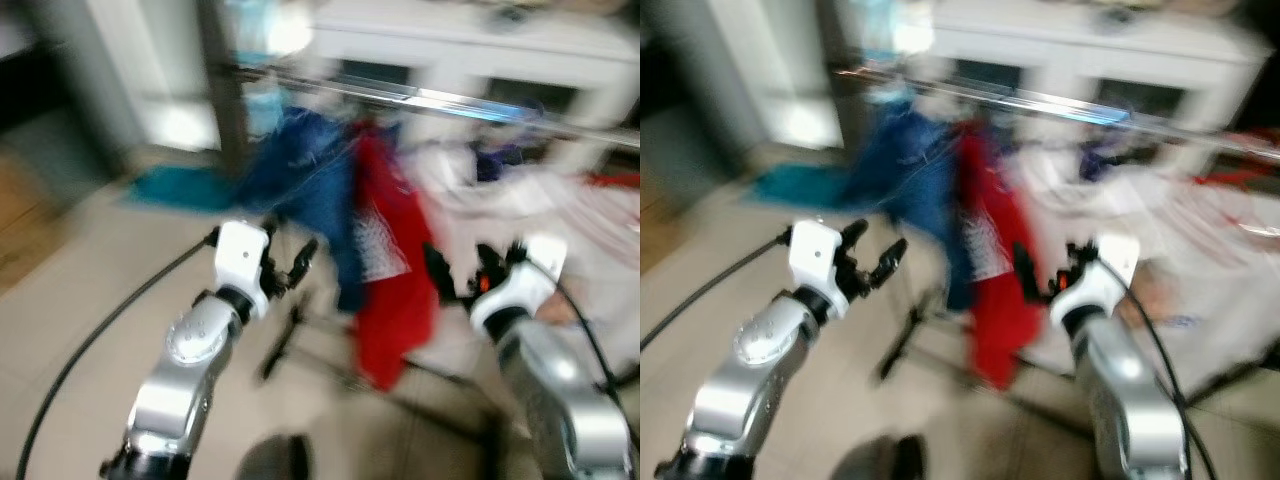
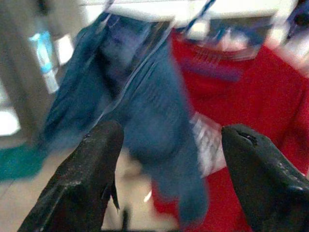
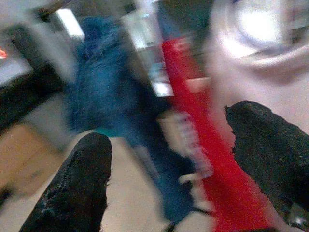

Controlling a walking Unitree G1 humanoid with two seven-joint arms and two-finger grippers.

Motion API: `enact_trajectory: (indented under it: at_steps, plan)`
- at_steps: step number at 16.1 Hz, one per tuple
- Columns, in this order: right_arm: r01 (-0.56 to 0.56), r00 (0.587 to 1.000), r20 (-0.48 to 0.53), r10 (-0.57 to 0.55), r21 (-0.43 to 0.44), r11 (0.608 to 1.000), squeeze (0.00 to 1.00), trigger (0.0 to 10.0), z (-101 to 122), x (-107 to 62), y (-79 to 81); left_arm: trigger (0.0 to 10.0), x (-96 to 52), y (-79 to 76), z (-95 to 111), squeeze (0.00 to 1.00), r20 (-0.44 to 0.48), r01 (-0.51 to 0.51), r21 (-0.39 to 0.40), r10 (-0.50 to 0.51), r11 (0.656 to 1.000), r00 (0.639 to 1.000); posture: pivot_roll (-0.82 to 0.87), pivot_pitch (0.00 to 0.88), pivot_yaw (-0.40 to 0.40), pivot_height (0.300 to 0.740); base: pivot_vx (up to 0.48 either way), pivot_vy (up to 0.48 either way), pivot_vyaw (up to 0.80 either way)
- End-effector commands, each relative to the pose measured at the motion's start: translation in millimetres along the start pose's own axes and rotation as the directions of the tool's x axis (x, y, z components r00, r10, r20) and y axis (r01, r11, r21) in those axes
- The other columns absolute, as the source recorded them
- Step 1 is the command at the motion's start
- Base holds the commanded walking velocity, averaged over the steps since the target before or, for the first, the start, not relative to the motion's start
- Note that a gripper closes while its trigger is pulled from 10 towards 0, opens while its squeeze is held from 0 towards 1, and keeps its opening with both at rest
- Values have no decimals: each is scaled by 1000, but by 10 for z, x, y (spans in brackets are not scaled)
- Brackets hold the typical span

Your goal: Hang hanger

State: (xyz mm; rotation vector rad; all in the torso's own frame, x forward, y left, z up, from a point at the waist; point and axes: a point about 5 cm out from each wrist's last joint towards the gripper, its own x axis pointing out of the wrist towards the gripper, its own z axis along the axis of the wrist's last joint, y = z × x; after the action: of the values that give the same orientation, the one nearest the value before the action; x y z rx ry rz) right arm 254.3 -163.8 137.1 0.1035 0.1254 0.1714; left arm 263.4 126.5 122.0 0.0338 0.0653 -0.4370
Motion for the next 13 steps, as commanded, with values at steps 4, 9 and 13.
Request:
enact_trajectory:
  at_steps: [4,9,13]
  plan:
    - [103,994,-40,-103,-10,995,0,10000,-74,-32,-96,10000,57,22,74,0,14,-5,3,5,1000,1000,46,0,57,740,0,0,0]
    - [117,991,-66,-117,-9,993,0,10000,-84,-21,-120,10000,58,28,70,0,11,-5,8,5,1000,1000,44,0,57,740,0,0,0]
    - [117,991,-66,-117,-9,993,0,10000,-84,-21,-120,10000,58,28,70,0,11,-5,8,5,1000,1000,44,0,57,740,0,0,0]
